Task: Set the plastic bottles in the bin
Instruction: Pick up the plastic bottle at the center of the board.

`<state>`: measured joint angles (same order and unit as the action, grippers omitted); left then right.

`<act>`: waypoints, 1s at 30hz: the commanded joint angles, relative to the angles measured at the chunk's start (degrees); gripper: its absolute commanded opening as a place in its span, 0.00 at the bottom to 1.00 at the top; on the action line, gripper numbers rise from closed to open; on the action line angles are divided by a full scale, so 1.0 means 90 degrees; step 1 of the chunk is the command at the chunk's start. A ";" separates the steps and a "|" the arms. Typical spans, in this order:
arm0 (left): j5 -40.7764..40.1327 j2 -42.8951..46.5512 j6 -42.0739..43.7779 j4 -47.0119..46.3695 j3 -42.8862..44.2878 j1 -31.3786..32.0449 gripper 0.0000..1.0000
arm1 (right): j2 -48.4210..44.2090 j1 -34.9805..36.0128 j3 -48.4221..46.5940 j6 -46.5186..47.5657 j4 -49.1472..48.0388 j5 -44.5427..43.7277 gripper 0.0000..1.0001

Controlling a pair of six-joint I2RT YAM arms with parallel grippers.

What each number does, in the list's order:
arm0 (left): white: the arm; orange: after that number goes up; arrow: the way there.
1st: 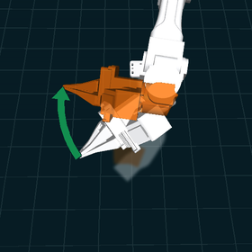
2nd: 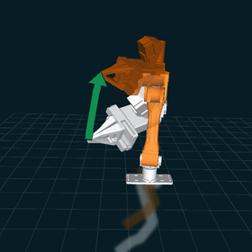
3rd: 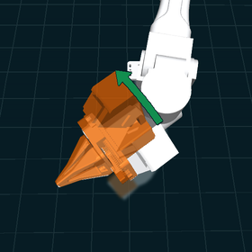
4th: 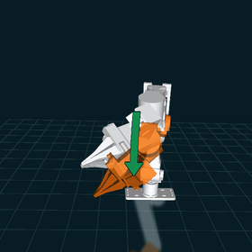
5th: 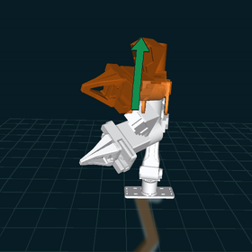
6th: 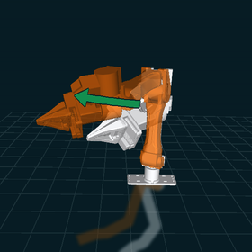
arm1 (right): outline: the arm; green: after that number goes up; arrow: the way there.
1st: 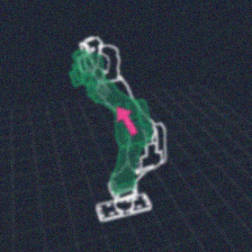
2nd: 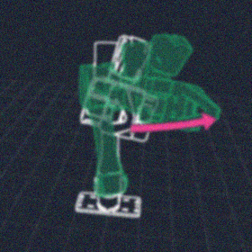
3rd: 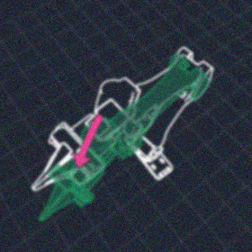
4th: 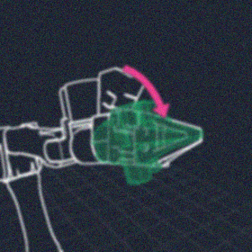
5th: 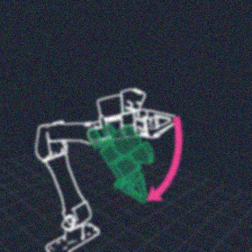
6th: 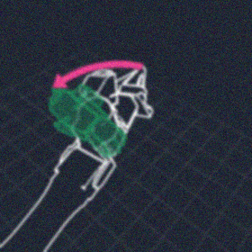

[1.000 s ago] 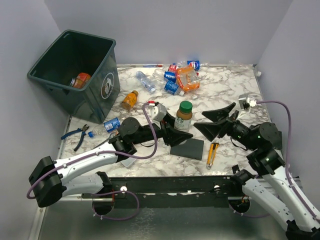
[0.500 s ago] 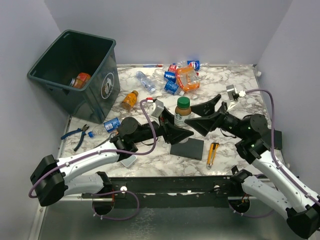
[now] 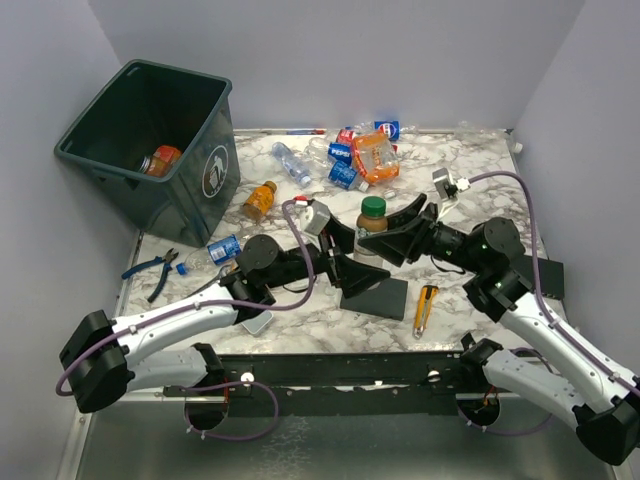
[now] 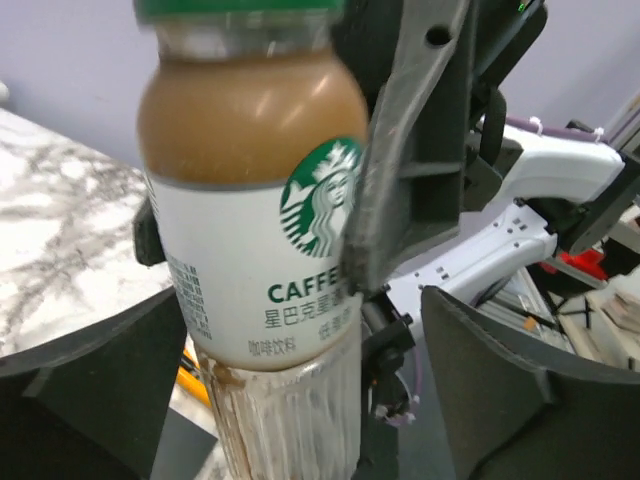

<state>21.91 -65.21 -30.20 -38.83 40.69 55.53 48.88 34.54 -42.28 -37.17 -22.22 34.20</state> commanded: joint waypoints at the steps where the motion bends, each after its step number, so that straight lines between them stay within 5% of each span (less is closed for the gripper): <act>1: -0.0674 0.0645 0.0218 -0.0049 -0.0190 0.0022 0.99 | -0.0375 0.0019 -0.0185 0.0580 0.0743 -0.0329 0.36; 10: -0.3406 0.2392 0.1019 0.1493 0.0264 0.0022 0.99 | -0.0902 0.0019 -0.0243 0.2055 0.2448 -0.0511 0.31; 11: -0.2956 0.1729 0.1144 0.2336 0.1350 0.0026 0.99 | -0.0763 0.0018 -0.0114 0.1959 0.2329 -0.0191 0.30; 13: -0.2626 0.1291 0.1021 0.2540 0.1741 0.0021 0.99 | -0.0644 0.0018 -0.0090 0.1860 0.2124 -0.0039 0.30; 20: -0.1155 0.0227 0.0676 0.2578 0.2312 0.0012 0.99 | -0.0337 0.0014 -0.0183 0.1691 0.1777 0.0350 0.29; 25: -0.0980 0.0026 0.0694 0.2634 0.2355 0.0012 0.93 | -0.0295 0.0019 -0.0194 0.1700 0.1776 0.0396 0.29; 27: -0.1046 -0.0021 0.0739 0.2781 0.2371 0.0012 0.89 | -0.0274 0.0018 -0.0218 0.1696 0.1775 0.0423 0.29; 30: -0.1093 -0.0137 0.0772 0.3057 0.2431 0.0013 0.67 | -0.0244 0.0015 -0.0236 0.1689 0.1759 0.0458 0.29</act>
<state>10.28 -66.02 -23.51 -14.02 60.40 55.57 46.33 34.54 -43.86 -21.56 -4.60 36.18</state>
